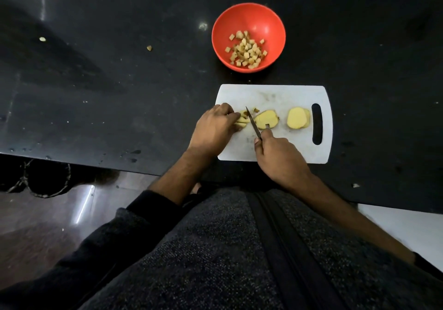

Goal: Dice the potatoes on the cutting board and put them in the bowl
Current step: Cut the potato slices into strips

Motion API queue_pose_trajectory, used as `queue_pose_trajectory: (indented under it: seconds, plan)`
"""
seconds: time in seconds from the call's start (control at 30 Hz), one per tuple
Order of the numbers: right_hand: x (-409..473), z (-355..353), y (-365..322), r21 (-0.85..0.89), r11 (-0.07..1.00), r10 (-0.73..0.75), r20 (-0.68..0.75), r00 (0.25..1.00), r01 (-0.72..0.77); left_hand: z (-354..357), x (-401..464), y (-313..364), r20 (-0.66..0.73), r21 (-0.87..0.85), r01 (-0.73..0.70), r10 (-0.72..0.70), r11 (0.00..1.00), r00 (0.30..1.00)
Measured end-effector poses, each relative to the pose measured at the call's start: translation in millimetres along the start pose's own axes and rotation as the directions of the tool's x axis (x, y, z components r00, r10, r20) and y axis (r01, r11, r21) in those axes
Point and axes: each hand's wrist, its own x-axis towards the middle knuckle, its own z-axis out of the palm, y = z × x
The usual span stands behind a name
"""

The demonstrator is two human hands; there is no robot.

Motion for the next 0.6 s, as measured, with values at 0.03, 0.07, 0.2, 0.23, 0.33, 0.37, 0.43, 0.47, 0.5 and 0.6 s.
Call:
queue_pose_trajectory:
  seconds: [0.03,0.07,0.2,0.23,0.33,0.37,0.43,0.47,0.5,0.6]
  plan:
    - [0.6,0.7,-0.3,-0.003,1.0,-0.003,-0.002,1.0,0.003,1.5,-2.6,3.7,-0.013,-0.003,0.036,-0.037,0.999,0.999]
    - [1.4,1.2,-0.7,-0.01,1.0,-0.004,-0.008,1.0,0.004,2.2,-4.1,7.3,-0.018,-0.001,0.067,-0.067,0.998,0.998]
    - [5.4,-0.3,-2.3,-0.078,0.997,-0.014,-0.062,0.998,0.009,2.0,-5.6,13.5,-0.039,-0.018,0.117,-0.117,0.993,0.992]
    - [6.5,-2.2,-2.2,-0.097,0.995,-0.02,-0.076,0.997,0.013,1.6,-6.1,14.1,-0.045,-0.027,0.13,-0.131,0.991,0.99]
    - [10.8,-8.4,-1.8,-0.145,0.989,-0.031,-0.084,0.996,0.019,1.4,-7.2,17.3,-0.052,-0.037,0.148,-0.149,0.988,0.987]
    - [12.5,-10.3,-1.7,-0.157,0.987,-0.031,-0.069,0.997,0.02,2.2,-6.6,19.1,-0.052,-0.041,0.143,-0.145,0.989,0.988]
    - [15.1,-13.0,-1.8,-0.168,0.985,-0.032,-0.035,0.999,0.026,3.6,-4.4,22.1,-0.048,-0.054,0.129,-0.131,0.99,0.99]
    - [15.5,-14.2,-2.3,-0.168,0.985,-0.03,-0.022,0.999,0.026,4.0,-3.1,22.9,-0.044,-0.063,0.125,-0.128,0.99,0.991]
    - [15.3,-15.1,-2.6,-0.165,0.986,-0.026,-0.016,1.0,0.023,3.9,-1.7,23.1,-0.041,-0.066,0.125,-0.128,0.99,0.991]
    - [13.1,-15.6,-2.8,-0.16,0.987,-0.022,-0.025,0.999,0.018,2.9,1.3,20.2,-0.049,-0.007,0.12,-0.121,0.993,0.991]
